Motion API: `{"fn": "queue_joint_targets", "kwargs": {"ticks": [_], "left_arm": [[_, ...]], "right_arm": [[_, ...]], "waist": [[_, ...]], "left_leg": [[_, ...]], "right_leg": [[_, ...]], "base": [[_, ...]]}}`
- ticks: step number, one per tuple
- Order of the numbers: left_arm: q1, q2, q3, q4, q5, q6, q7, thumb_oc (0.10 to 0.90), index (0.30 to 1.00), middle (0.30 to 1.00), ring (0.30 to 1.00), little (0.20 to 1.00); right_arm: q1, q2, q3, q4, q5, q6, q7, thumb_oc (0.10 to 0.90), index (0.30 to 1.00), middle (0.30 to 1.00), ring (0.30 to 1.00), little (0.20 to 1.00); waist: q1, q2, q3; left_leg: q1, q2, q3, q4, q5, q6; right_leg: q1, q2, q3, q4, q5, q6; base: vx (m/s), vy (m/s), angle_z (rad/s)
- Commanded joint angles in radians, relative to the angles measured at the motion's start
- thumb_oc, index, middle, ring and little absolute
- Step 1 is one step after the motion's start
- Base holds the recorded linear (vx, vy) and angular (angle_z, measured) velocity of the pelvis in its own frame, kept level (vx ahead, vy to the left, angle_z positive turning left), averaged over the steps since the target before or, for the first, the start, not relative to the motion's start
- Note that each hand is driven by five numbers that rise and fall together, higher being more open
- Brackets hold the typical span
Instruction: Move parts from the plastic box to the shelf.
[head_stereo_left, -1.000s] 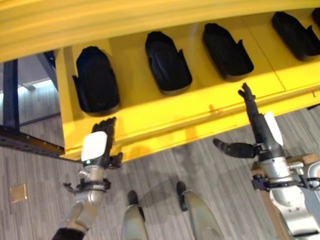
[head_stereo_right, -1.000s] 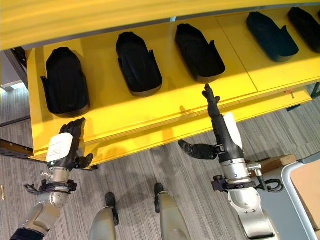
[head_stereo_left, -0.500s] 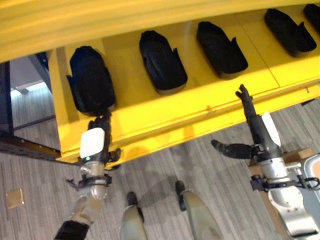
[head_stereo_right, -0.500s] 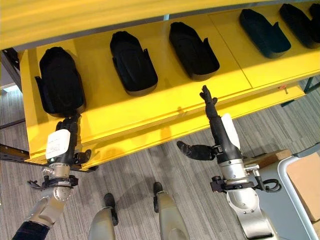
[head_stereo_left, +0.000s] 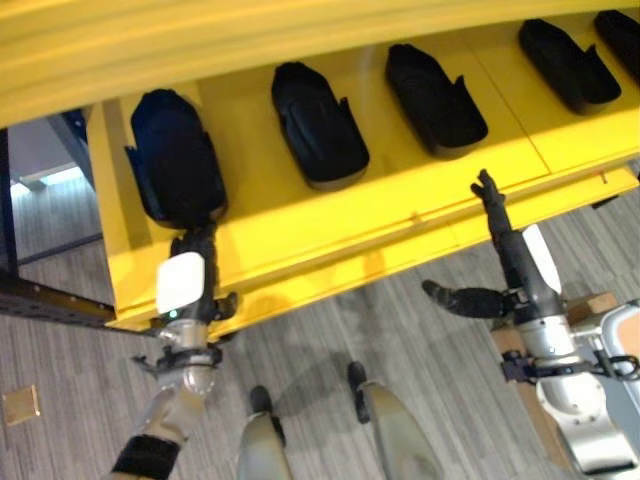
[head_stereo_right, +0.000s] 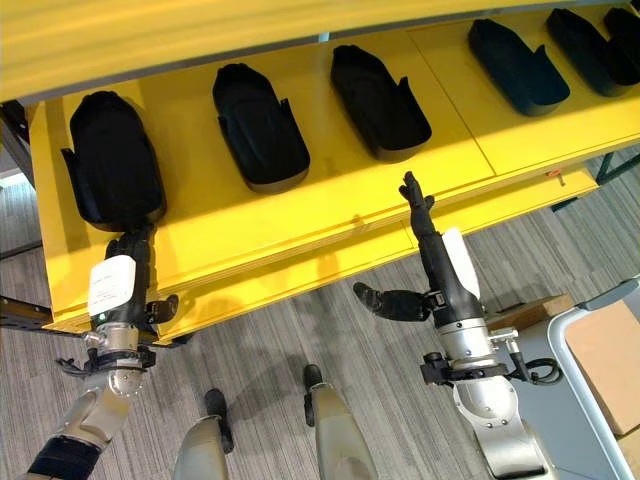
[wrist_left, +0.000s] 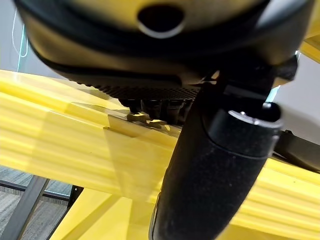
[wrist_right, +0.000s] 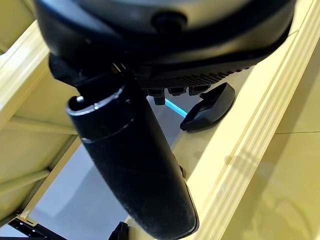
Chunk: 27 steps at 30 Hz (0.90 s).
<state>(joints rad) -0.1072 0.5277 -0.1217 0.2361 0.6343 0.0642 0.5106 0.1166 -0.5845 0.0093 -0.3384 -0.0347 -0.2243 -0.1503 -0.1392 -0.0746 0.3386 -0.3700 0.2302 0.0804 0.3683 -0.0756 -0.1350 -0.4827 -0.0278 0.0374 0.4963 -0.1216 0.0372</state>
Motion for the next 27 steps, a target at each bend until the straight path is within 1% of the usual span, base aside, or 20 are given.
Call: {"fn": "queue_joint_targets", "kwargs": {"ticks": [1, 8, 9, 10, 11, 12, 13, 14, 15, 16, 17, 18, 19, 20, 22, 23, 24, 25, 26, 27], "left_arm": [[-0.054, 0.009, 0.014, 0.041, -0.020, -0.003, 0.030, 0.900, 1.000, 1.000, 1.000, 1.000], [-0.065, 0.015, 0.011, 0.033, -0.022, -0.008, 0.037, 0.900, 1.000, 1.000, 1.000, 1.000], [-0.062, 0.020, 0.010, 0.023, -0.018, -0.010, 0.033, 0.900, 1.000, 1.000, 1.000, 1.000], [-0.047, 0.032, 0.008, -0.029, -0.010, -0.032, 0.018, 0.900, 1.000, 1.000, 1.000, 1.000], [-0.046, 0.033, 0.010, -0.031, -0.009, -0.031, 0.016, 0.900, 1.000, 1.000, 1.000, 1.000], [-0.025, 0.042, 0.015, -0.073, -0.009, -0.053, 0.008, 0.900, 1.000, 1.000, 1.000, 1.000], [0.026, 0.061, 0.031, -0.167, -0.022, -0.095, -0.019, 0.900, 1.000, 1.000, 1.000, 1.000], [0.063, 0.055, 0.039, -0.223, -0.087, -0.137, -0.055, 0.900, 1.000, 1.000, 1.000, 1.000], [0.067, 0.056, 0.043, -0.229, -0.089, -0.137, -0.059, 0.900, 1.000, 1.000, 1.000, 1.000], [0.098, 0.056, 0.047, -0.267, -0.131, -0.167, -0.080, 0.900, 1.000, 1.000, 1.000, 1.000], [0.138, 0.055, 0.051, -0.313, -0.198, -0.200, -0.113, 0.900, 1.000, 1.000, 1.000, 1.000], [0.179, 0.061, 0.050, -0.357, -0.269, -0.236, -0.164, 0.900, 1.000, 1.000, 1.000, 1.000], [0.211, 0.074, 0.054, -0.390, -0.301, -0.254, -0.190, 0.900, 1.000, 1.000, 1.000, 1.000], [0.267, 0.080, 0.058, -0.428, -0.404, -0.288, -0.254, 0.900, 1.000, 1.000, 1.000, 1.000], [0.350, 0.084, 0.049, -0.438, -0.646, -0.332, -0.345, 0.900, 1.000, 1.000, 1.000, 1.000], [0.419, 0.066, 0.021, -0.380, -0.975, -0.323, -0.504, 0.900, 1.000, 1.000, 1.000, 1.000], [0.419, 0.067, 0.022, -0.379, -0.978, -0.324, -0.506, 0.900, 1.000, 1.000, 1.000, 1.000], [0.465, 0.024, -0.004, -0.342, -1.132, -0.280, -0.566, 0.900, 1.000, 1.000, 1.000, 1.000], [0.465, 0.025, -0.003, -0.343, -1.133, -0.279, -0.567, 0.900, 1.000, 1.000, 1.000, 1.000], [0.480, 0.032, -0.011, -0.347, -1.192, -0.269, -0.609, 0.900, 1.000, 1.000, 1.000, 1.000]], "right_arm": [[-0.039, 0.001, -0.031, -0.092, 0.037, -0.080, -0.030, 0.900, 1.000, 1.000, 1.000, 1.000], [-0.039, -0.001, -0.028, -0.093, 0.035, -0.078, -0.032, 0.900, 1.000, 1.000, 1.000, 1.000], [-0.039, -0.003, -0.029, -0.092, 0.032, -0.076, -0.033, 0.900, 1.000, 1.000, 1.000, 1.000], [-0.041, -0.004, -0.032, -0.090, 0.026, -0.074, -0.033, 0.900, 1.000, 1.000, 1.000, 1.000], [-0.041, -0.004, -0.031, -0.090, 0.026, -0.074, -0.033, 0.900, 1.000, 1.000, 1.000, 1.000], [-0.042, -0.004, -0.035, -0.089, 0.025, -0.074, -0.032, 0.900, 1.000, 1.000, 1.000, 1.000], [-0.045, -0.003, -0.036, -0.084, 0.025, -0.075, -0.028, 0.900, 1.000, 1.000, 1.000, 1.000], [-0.045, -0.001, -0.042, -0.079, 0.023, -0.070, -0.026, 0.900, 1.000, 1.000, 1.000, 1.000], [-0.045, -0.001, -0.041, -0.080, 0.023, -0.070, -0.026, 0.900, 1.000, 1.000, 1.000, 1.000], [-0.046, -0.002, -0.043, -0.079, 0.022, -0.068, -0.020, 0.900, 1.000, 1.000, 1.000, 1.000], [-0.045, 0.003, -0.043, -0.080, 0.029, -0.068, -0.014, 0.900, 1.000, 1.000, 1.000, 1.000], [-0.040, 0.004, -0.052, -0.079, 0.037, -0.068, -0.007, 0.900, 1.000, 1.000, 1.000, 1.000], [-0.033, 0.003, -0.057, -0.081, 0.045, -0.071, 0.001, 0.900, 1.000, 1.000, 1.000, 1.000], [-0.020, 0.005, -0.062, -0.081, 0.064, -0.070, 0.018, 0.900, 1.000, 1.000, 1.000, 1.000], [0.006, -0.007, -0.068, -0.068, 0.111, -0.074, 0.060, 0.900, 1.000, 1.000, 1.000, 1.000], [0.012, -0.013, -0.057, -0.027, 0.146, -0.066, 0.098, 0.900, 1.000, 1.000, 1.000, 1.000], [0.011, -0.013, -0.057, -0.027, 0.147, -0.067, 0.098, 0.900, 1.000, 1.000, 1.000, 1.000], [0.018, -0.021, -0.034, 0.017, 0.168, -0.059, 0.128, 0.900, 1.000, 1.000, 1.000, 1.000], [0.016, -0.021, -0.033, 0.018, 0.168, -0.060, 0.128, 0.900, 1.000, 1.000, 1.000, 1.000], [0.009, -0.017, -0.027, 0.037, 0.176, -0.056, 0.134, 0.900, 1.000, 1.000, 1.000, 1.000]], "waist": [[-0.023, -0.009, -0.052], [-0.023, -0.007, -0.049], [-0.022, -0.007, -0.048], [-0.019, -0.005, -0.047], [-0.020, -0.005, -0.049], [-0.016, -0.003, -0.046], [-0.011, 0.001, -0.050], [-0.005, 0.005, -0.047], [-0.006, 0.004, -0.048], [-0.001, 0.008, -0.047], [0.000, 0.010, -0.046], [0.003, 0.015, -0.045], [0.005, 0.018, -0.047], [0.008, 0.022, -0.050], [0.012, 0.032, -0.054], [0.017, 0.042, -0.066], [0.016, 0.042, -0.067], [0.025, 0.052, -0.073], [0.023, 0.052, -0.075], [0.029, 0.058, -0.085]], "left_leg": [[-0.026, 0.029, 0.005, 0.057, -0.006, 0.009], [-0.028, 0.023, 0.002, 0.054, -0.006, 0.010], [-0.028, 0.023, 0.001, 0.054, -0.006, 0.011], [-0.027, 0.020, -0.001, 0.053, -0.006, 0.013], [-0.031, 0.019, -0.001, 0.049, 0.001, 0.014], [-0.027, 0.018, -0.001, 0.051, -0.006, 0.014], [-0.027, 0.013, -0.003, 0.040, 0.003, 0.016], [-0.020, 0.011, -0.005, 0.040, -0.003, 0.018], [-0.022, 0.010, -0.005, 0.037, 0.003, 0.019], [-0.015, 0.009, -0.008, 0.038, -0.003, 0.020], [-0.012, 0.006, -0.009, 0.034, 0.005, 0.022], [-0.003, 0.005, -0.011, 0.031, 0.001, 0.023], [-0.002, 0.003, -0.011, 0.024, 0.010, 0.024], [0.008, 0.003, -0.014, 0.019, 0.013, 0.025], [0.031, 0.004, -0.017, 0.007, 0.015, 0.025], [0.062, 0.003, -0.019, -0.022, 0.030, 0.023], [0.061, 0.003, -0.020, -0.027, 0.035, 0.024], [0.092, 0.003, -0.028, -0.055, 0.046, 0.021], [0.090, 0.002, -0.029, -0.061, 0.053, 0.022], [0.103, 0.002, -0.033, -0.084, 0.062, 0.021]], "right_leg": [[0.026, -0.060, -0.013, -0.052, 0.022, 0.052], [0.023, -0.064, -0.012, -0.053, 0.026, 0.053], [0.023, -0.065, -0.012, -0.052, 0.026, 0.053], [0.025, -0.066, -0.012, -0.051, 0.025, 0.052], [0.022, -0.066, -0.012, -0.055, 0.032, 0.052], [0.026, -0.066, -0.012, -0.051, 0.025, 0.052], [0.028, -0.068, -0.013, -0.059, 0.033, 0.051], [0.034, -0.069, -0.015, -0.055, 0.026, 0.051], [0.033, -0.070, -0.015, -0.059, 0.032, 0.051], [0.040, -0.070, -0.016, -0.056, 0.025, 0.051], [0.045, -0.071, -0.017, -0.061, 0.033, 0.049], [0.053, -0.072, -0.017, -0.060, 0.028, 0.050], [0.055, -0.072, -0.017, -0.068, 0.037, 0.050], [0.068, -0.073, -0.018, -0.073, 0.037, 0.051], [0.093, -0.073, -0.019, -0.081, 0.035, 0.055], [0.128, -0.073, -0.025, -0.110, 0.042, 0.060], [0.128, -0.073, -0.025, -0.115, 0.047, 0.060], [0.165, -0.077, -0.041, -0.142, 0.047, 0.064], [0.165, -0.078, -0.042, -0.148, 0.053, 0.063], [0.179, -0.079, -0.048, -0.164, 0.054, 0.067]], "base": [[0.00, 0.000, 0.00], [0.00, 0.001, -0.01], [0.00, 0.000, 0.00], [0.00, 0.000, 0.00], [0.00, 0.000, 0.00], [0.00, 0.000, 0.00], [0.00, 0.000, 0.00], [0.00, 0.000, 0.00], [0.00, 0.000, 0.00], [0.00, 0.000, 0.00], [0.02, -0.012, 0.04], [-0.02, -0.011, 0.07], [0.00, -0.009, 0.08], [0.01, 0.000, 0.09], [0.04, 0.000, 0.10], [0.03, -0.009, 0.08], [0.05, -0.035, 0.11], [0.02, -0.025, 0.10], [0.04, -0.037, 0.11], [0.02, -0.020, 0.08]]}}
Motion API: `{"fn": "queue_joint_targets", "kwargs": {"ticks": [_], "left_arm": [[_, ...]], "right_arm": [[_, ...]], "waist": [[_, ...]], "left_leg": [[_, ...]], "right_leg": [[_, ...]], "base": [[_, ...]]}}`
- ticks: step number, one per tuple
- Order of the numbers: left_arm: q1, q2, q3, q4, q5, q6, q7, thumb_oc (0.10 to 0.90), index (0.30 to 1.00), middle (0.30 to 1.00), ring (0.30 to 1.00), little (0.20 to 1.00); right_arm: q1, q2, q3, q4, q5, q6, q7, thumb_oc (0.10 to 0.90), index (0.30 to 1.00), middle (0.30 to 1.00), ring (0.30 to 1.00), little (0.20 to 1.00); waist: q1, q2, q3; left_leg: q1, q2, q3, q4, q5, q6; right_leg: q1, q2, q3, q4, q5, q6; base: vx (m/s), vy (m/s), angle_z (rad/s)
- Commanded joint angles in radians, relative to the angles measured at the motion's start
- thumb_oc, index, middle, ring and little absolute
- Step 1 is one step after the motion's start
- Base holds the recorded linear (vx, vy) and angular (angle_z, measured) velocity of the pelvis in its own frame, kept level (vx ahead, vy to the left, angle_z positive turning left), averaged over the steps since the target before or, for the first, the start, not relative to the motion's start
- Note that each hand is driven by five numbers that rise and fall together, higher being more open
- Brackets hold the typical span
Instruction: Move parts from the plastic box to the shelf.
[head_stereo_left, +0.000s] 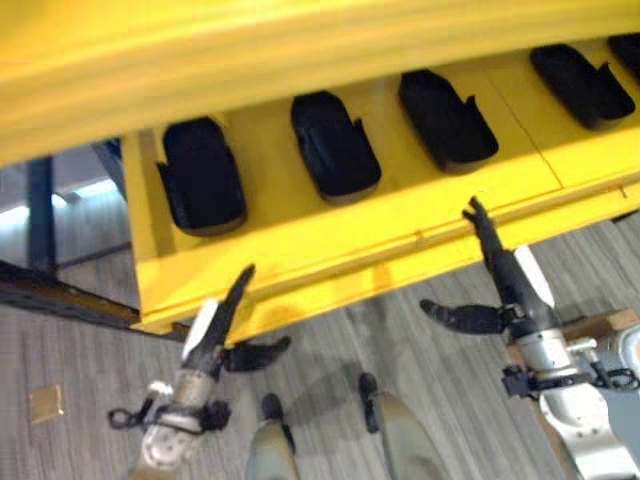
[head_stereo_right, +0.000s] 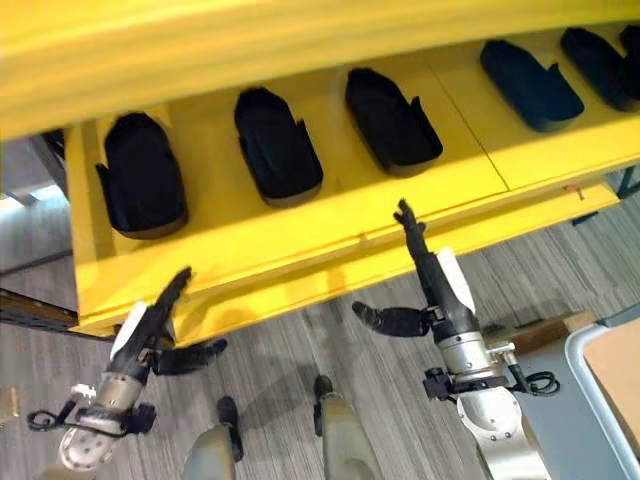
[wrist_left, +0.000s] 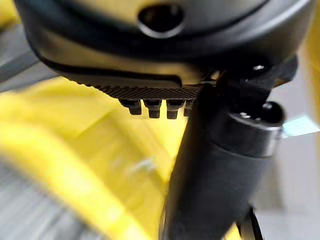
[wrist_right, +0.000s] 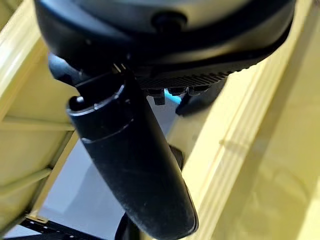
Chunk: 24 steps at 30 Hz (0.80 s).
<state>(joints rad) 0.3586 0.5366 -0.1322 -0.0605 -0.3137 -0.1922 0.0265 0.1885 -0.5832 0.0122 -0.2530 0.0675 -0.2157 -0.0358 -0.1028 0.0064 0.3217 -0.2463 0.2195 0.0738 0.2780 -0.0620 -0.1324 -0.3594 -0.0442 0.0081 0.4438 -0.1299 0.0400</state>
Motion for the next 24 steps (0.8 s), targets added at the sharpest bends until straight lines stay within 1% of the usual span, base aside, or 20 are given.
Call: {"fn": "queue_joint_targets", "kwargs": {"ticks": [1, 2, 4, 5, 6, 7, 8, 11, 12, 17, 24], "left_arm": [[0.025, 0.022, 0.001, -0.045, -0.262, -0.006, -0.144, 0.900, 1.000, 1.000, 1.000, 1.000], [0.033, 0.007, -0.003, -0.036, -0.290, 0.004, -0.154, 0.900, 1.000, 1.000, 1.000, 1.000], [0.045, -0.007, 0.011, -0.035, -0.300, 0.006, -0.165, 0.900, 1.000, 1.000, 1.000, 1.000], [0.069, -0.043, 0.028, -0.023, -0.325, 0.010, -0.167, 0.900, 1.000, 1.000, 1.000, 1.000], [0.070, -0.044, 0.028, -0.023, -0.325, 0.010, -0.167, 0.900, 1.000, 1.000, 1.000, 1.000], [0.086, -0.072, 0.051, -0.021, -0.348, 0.014, -0.171, 0.900, 1.000, 1.000, 1.000, 1.000], [0.087, -0.072, 0.052, -0.022, -0.348, 0.014, -0.172, 0.900, 1.000, 1.000, 1.000, 1.000], [0.092, -0.127, 0.086, -0.003, -0.343, 0.004, -0.164, 0.900, 1.000, 1.000, 1.000, 1.000], [0.092, -0.127, 0.086, -0.003, -0.342, 0.004, -0.164, 0.900, 1.000, 1.000, 1.000, 1.000], [0.082, -0.185, 0.084, 0.037, -0.358, 0.016, -0.161, 0.900, 1.000, 1.000, 1.000, 1.000], [0.100, -0.212, 0.075, 0.061, -0.333, 0.023, -0.167, 0.900, 1.000, 1.000, 1.000, 1.000]], "right_arm": [[-0.051, -0.014, -0.032, -0.044, 0.089, -0.065, 0.031, 0.900, 1.000, 1.000, 1.000, 1.000], [-0.034, -0.008, -0.030, -0.036, 0.108, -0.063, 0.047, 0.900, 1.000, 1.000, 1.000, 1.000], [-0.002, 0.001, -0.039, -0.034, 0.122, -0.061, 0.066, 0.900, 1.000, 1.000, 1.000, 1.000], [0.047, 0.020, -0.044, -0.022, 0.162, -0.056, 0.089, 0.900, 1.000, 1.000, 1.000, 1.000], [0.048, 0.020, -0.044, -0.022, 0.163, -0.056, 0.089, 0.900, 1.000, 1.000, 1.000, 1.000], [0.075, 0.038, -0.045, -0.004, 0.192, -0.048, 0.106, 0.900, 1.000, 1.000, 1.000, 1.000], [0.075, 0.037, -0.045, -0.004, 0.192, -0.048, 0.106, 0.900, 1.000, 1.000, 1.000, 1.000], [0.115, 0.071, -0.039, 0.037, 0.252, -0.034, 0.137, 0.900, 1.000, 1.000, 1.000, 1.000], [0.115, 0.071, -0.038, 0.037, 0.252, -0.034, 0.137, 0.900, 1.000, 1.000, 1.000, 1.000], [0.139, 0.098, -0.033, 0.062, 0.278, -0.016, 0.150, 0.900, 1.000, 1.000, 1.000, 1.000], [0.173, 0.115, -0.038, 0.056, 0.292, -0.004, 0.168, 0.900, 1.000, 1.000, 1.000, 1.000]], "waist": [[-0.007, -0.021, -0.075], [-0.003, -0.017, -0.084], [0.000, -0.012, -0.104], [0.004, -0.007, -0.126], [0.003, -0.006, -0.125], [0.006, -0.002, -0.150], [0.006, -0.002, -0.148], [0.012, 0.004, -0.199], [0.012, 0.004, -0.199], [0.013, 0.008, -0.246], [0.008, -0.001, -0.267]], "left_leg": [[-0.005, 0.012, -0.026, -0.014, 0.055, 0.017], [0.015, 0.009, -0.030, -0.045, 0.068, 0.016], [0.051, 0.007, -0.034, -0.099, 0.089, 0.014], [0.092, 0.009, -0.031, -0.158, 0.113, 0.015], [0.096, 0.010, -0.031, -0.163, 0.115, 0.015], [0.124, 0.012, -0.024, -0.208, 0.132, 0.014], [0.131, 0.012, -0.023, -0.215, 0.135, 0.014], [0.178, 0.020, -0.005, -0.298, 0.168, 0.005], [0.180, 0.020, -0.004, -0.301, 0.170, 0.005], [0.206, 0.026, 0.005, -0.348, 0.187, 0.001], [0.229, 0.030, 0.015, -0.352, 0.185, 0.001]], "right_leg": [[0.075, -0.063, -0.027, -0.132, 0.065, 0.066], [0.095, -0.062, -0.037, -0.156, 0.070, 0.068], [0.136, -0.060, -0.053, -0.205, 0.079, 0.070], [0.177, -0.055, -0.070, -0.262, 0.094, 0.073], [0.181, -0.055, -0.071, -0.266, 0.096, 0.073], [0.213, -0.052, -0.080, -0.317, 0.108, 0.076], [0.219, -0.051, -0.080, -0.323, 0.110, 0.076], [0.270, -0.045, -0.087, -0.421, 0.138, 0.078], [0.272, -0.045, -0.087, -0.424, 0.140, 0.078], [0.302, -0.038, -0.086, -0.485, 0.156, 0.081], [0.331, -0.038, -0.081, -0.496, 0.157, 0.079]], "base": [[0.04, -0.030, 0.21], [0.04, -0.030, 0.27], [0.05, -0.029, 0.33], [0.05, -0.016, 0.27], [0.06, -0.017, 0.19], [0.03, -0.008, 0.06], [0.04, -0.011, 0.03], [0.02, -0.005, 0.01], [0.00, 0.000, 0.00], [0.00, 0.002, -0.01], [0.01, 0.005, -0.05]]}}
